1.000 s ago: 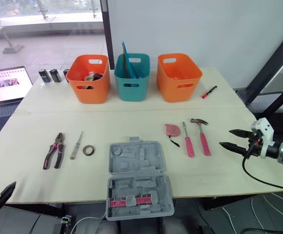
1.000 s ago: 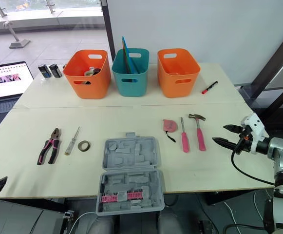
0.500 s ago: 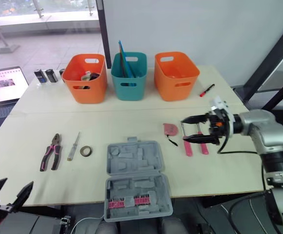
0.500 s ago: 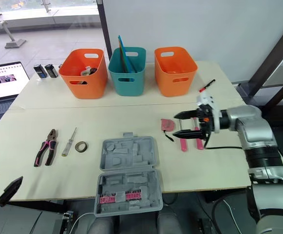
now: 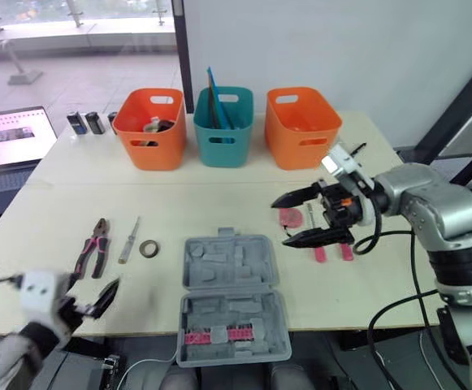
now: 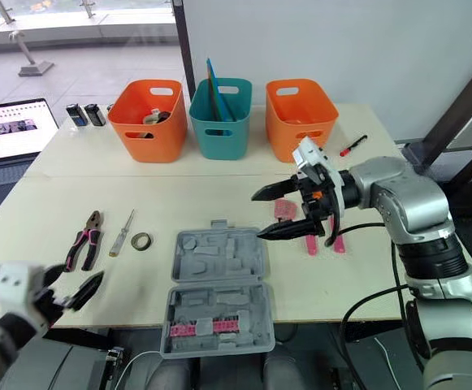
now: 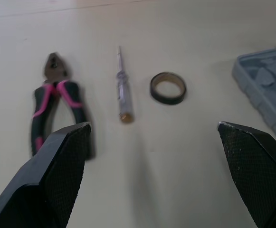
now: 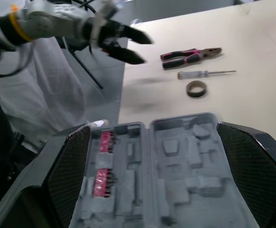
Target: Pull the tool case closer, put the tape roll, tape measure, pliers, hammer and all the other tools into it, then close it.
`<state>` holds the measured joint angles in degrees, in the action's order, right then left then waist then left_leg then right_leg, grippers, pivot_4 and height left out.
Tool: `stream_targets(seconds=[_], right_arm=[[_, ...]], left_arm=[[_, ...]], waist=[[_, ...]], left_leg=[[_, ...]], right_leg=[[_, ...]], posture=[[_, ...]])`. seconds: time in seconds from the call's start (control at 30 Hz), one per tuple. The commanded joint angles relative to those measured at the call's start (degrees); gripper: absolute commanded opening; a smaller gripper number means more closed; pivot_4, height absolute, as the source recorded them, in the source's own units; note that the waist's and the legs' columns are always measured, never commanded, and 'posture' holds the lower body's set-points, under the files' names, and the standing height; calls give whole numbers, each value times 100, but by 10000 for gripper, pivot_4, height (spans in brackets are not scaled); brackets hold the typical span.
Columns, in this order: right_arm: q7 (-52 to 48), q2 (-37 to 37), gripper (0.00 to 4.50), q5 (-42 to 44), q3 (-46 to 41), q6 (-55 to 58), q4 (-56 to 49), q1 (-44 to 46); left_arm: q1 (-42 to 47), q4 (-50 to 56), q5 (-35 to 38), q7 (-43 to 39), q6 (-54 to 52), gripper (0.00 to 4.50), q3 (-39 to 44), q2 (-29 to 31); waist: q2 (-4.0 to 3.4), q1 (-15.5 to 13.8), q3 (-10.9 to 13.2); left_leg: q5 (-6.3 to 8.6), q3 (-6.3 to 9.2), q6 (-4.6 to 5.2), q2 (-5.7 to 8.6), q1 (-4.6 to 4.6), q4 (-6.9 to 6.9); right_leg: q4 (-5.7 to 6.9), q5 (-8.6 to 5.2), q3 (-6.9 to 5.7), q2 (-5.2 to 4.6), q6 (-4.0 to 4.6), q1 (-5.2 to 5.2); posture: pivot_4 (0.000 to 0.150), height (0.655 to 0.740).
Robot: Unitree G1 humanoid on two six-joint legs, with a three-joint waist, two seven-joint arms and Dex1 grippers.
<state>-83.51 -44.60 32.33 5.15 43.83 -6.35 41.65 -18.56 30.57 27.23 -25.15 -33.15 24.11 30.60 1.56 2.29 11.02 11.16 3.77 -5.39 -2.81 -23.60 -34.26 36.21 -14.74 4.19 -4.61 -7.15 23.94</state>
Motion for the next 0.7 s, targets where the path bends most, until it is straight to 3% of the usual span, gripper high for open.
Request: stream_targets(seconds=[0.03, 0.2, 0.33, 0.7], right_arm=[[304, -173, 44809, 84, -187, 130, -371, -92], [641, -237, 44809, 245, -340, 288, -670, -302], [806, -323, 45000, 333, -430, 374, -806, -381], [899, -475, 45000, 237, -305, 139, -734, -365]], left_arm=[[934, -296, -237, 473, -852, 44674, -626, 144], [2404, -749, -375, 892, -1752, 44674, -1392, -76], [2814, -915, -564, 1217, -2242, 31911, -1691, -250], [2843, -1171, -870, 1563, -2226, 31911, -1683, -663]], waist=[[-2, 6, 0], [2, 18, 0], [2, 36, 0], [3, 12, 1]], left_leg=[[0, 0, 0, 1, 1, -2], [-1, 4, 1, 1, 2, -4], [-1, 7, 2, 0, 5, -1], [-1, 9, 2, 1, 9, -10]], right_leg=[[-1, 1, 1, 0, 0, -7], [-2, 7, -1, 4, -15, -13], [-2, 12, -2, 6, -27, -14], [-3, 11, -3, 7, -26, -25]], posture=[[1500, 7344], [1500, 7344], [1500, 7344], [1500, 7344]])
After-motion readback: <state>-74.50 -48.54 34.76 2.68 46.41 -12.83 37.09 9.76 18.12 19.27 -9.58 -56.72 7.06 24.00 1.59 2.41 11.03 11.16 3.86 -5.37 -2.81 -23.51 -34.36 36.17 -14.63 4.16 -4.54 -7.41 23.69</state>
